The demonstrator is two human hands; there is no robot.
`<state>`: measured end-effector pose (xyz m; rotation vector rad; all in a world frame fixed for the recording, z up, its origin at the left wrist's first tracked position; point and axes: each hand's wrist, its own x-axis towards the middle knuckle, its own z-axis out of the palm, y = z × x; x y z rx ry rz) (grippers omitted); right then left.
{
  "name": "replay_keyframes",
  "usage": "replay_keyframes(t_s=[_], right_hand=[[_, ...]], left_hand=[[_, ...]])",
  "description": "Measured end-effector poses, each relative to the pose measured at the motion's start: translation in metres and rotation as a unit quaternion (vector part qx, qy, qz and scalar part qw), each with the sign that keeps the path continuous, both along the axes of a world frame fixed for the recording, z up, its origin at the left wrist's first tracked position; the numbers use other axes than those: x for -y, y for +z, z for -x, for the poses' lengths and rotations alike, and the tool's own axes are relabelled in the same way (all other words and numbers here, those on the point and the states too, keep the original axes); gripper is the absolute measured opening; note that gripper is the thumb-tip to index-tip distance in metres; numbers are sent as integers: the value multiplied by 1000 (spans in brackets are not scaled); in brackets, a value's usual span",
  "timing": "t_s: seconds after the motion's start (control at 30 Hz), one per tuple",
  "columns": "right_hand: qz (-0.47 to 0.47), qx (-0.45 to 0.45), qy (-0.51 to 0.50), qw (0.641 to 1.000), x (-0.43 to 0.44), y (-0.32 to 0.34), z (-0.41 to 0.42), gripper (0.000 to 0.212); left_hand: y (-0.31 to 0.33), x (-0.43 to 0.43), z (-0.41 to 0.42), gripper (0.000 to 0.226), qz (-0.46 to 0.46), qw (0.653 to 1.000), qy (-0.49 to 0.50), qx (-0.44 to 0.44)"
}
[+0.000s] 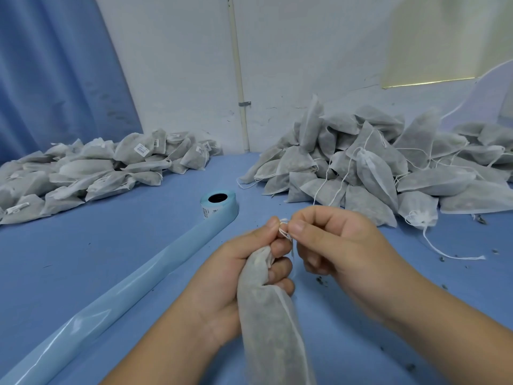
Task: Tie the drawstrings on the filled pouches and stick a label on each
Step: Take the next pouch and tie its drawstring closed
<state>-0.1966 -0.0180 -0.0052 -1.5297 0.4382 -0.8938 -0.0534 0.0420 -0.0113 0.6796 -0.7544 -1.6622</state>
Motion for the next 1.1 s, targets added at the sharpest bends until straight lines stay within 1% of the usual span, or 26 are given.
replay_keyframes(t_s=[0.07,0.13,0.23,0.3,0.4,0.5,0.57,0.67,0.77,0.8,0.83,0.93,1.0,1.1], right_hand=[[11,1,-5,1000,-1,1,0,13],[14,4,5,1000,-3,1,0,14],[3,24,39,999,-5,2,1,16],[0,28,47,999,-6,3,1,15],[-1,24,47,999,-6,3,0,17],[4,12,43,999,-5,2,0,20],[-4,4,41,999,-4,1,0,20],[-50,10,63,997,-4,0,0,18],[-116,44,103,987,-4,0,0,18],[-116,42,105,987,-4,1,0,19],[-94,23,92,991,-4,2,0,19],[39,-65,-3,997,-2,4,2,14],[97,-63,-56,992,-1,4,3,10],[136,-44,-94,985,-2,3,5,12]], left_hand=[[-3,0,3,20,-7,999,-12,-31],[-4,0,3,24,4,999,-31,-44],[-2,-1,0,20,49,996,-59,-38],[-1,-2,-2,18,63,995,-68,-25],[1,-2,-5,18,75,996,-52,24],[5,-4,-6,16,83,991,-7,104],[7,-5,-7,19,89,982,27,164],[10,-7,-10,22,96,964,69,240],[12,-7,-12,23,96,961,82,248],[13,-7,-13,22,96,962,83,243],[13,-7,-14,22,98,963,83,239],[13,-8,-14,20,103,960,85,248],[13,-8,-14,18,102,952,95,273],[12,-8,-12,20,106,931,124,327]])
